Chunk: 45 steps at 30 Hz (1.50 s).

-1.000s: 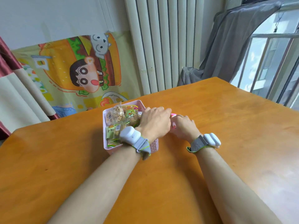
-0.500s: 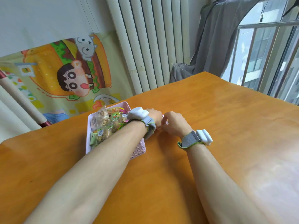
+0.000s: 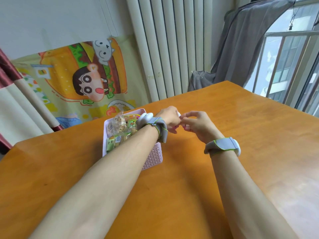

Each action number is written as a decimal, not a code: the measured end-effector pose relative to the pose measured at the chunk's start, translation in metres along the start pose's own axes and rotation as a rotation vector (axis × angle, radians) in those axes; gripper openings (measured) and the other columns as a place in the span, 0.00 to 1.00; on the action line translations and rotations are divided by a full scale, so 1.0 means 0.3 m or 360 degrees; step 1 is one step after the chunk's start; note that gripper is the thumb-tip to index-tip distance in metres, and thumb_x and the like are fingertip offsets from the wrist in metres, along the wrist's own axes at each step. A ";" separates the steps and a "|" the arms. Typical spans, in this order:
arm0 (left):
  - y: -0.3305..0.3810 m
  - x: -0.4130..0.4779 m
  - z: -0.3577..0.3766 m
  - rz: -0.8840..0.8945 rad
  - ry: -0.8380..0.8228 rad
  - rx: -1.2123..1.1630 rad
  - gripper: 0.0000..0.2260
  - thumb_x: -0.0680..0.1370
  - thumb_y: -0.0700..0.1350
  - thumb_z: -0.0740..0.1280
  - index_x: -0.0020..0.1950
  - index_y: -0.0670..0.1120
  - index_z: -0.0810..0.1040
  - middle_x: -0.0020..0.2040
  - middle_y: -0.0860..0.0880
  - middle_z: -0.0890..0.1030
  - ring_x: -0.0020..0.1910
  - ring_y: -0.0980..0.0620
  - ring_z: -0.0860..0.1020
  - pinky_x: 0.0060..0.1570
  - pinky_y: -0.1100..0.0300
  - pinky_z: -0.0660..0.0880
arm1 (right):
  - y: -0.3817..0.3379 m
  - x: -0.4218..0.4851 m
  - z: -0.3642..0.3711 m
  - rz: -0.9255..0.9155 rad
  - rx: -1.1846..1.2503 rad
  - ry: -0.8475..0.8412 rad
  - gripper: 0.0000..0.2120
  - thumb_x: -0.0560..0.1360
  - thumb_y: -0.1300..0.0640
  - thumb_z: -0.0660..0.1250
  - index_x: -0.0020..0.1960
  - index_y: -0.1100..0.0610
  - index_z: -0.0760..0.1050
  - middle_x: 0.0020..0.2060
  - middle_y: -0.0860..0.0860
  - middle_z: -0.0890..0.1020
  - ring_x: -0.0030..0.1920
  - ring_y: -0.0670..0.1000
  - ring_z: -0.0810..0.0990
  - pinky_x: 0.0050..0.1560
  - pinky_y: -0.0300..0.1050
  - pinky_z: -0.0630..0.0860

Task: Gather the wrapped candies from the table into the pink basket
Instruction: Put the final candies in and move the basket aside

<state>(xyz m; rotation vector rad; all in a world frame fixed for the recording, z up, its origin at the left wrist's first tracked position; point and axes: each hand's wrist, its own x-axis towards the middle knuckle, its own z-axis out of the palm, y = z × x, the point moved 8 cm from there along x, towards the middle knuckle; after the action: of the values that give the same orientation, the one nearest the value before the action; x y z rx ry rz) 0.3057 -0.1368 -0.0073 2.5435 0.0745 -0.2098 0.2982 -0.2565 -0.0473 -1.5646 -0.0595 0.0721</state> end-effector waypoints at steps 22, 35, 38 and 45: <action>-0.370 -0.250 -0.455 0.0182 0.0821 0.0032 0.09 0.79 0.47 0.66 0.58 0.48 0.79 0.53 0.49 0.83 0.53 0.48 0.80 0.55 0.54 0.76 | -0.273 -0.175 0.324 -0.0885 -0.0988 0.0135 0.08 0.74 0.50 0.71 0.51 0.52 0.81 0.35 0.48 0.82 0.33 0.47 0.78 0.31 0.31 0.73; -0.582 -0.142 -0.285 0.0007 0.0293 0.0671 0.27 0.84 0.58 0.47 0.82 0.53 0.50 0.82 0.57 0.45 0.81 0.56 0.46 0.78 0.46 0.41 | -0.223 -0.201 0.466 -0.1174 -0.1537 0.0313 0.09 0.77 0.52 0.67 0.48 0.59 0.74 0.38 0.56 0.83 0.40 0.62 0.79 0.34 0.48 0.68; -0.597 -0.149 -0.269 0.0012 0.0287 0.0622 0.26 0.84 0.57 0.45 0.82 0.53 0.49 0.82 0.57 0.44 0.81 0.55 0.44 0.77 0.43 0.40 | -0.207 -0.185 0.482 -0.1127 -0.1566 0.0207 0.05 0.76 0.57 0.69 0.49 0.57 0.79 0.42 0.53 0.82 0.42 0.58 0.80 0.38 0.47 0.72; -0.550 -0.255 -0.286 0.0456 0.0476 0.0047 0.22 0.85 0.58 0.51 0.79 0.59 0.60 0.82 0.56 0.53 0.80 0.56 0.49 0.78 0.46 0.49 | -0.238 -0.194 0.482 -0.1074 -0.1499 -0.0364 0.11 0.74 0.45 0.72 0.52 0.49 0.84 0.42 0.46 0.84 0.35 0.44 0.80 0.36 0.42 0.78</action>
<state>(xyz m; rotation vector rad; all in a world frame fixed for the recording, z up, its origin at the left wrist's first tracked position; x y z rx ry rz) 0.2254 0.0474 -0.0146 2.5588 -0.1778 0.2833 0.2286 -0.1177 0.0254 -2.3770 -0.9028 -0.3591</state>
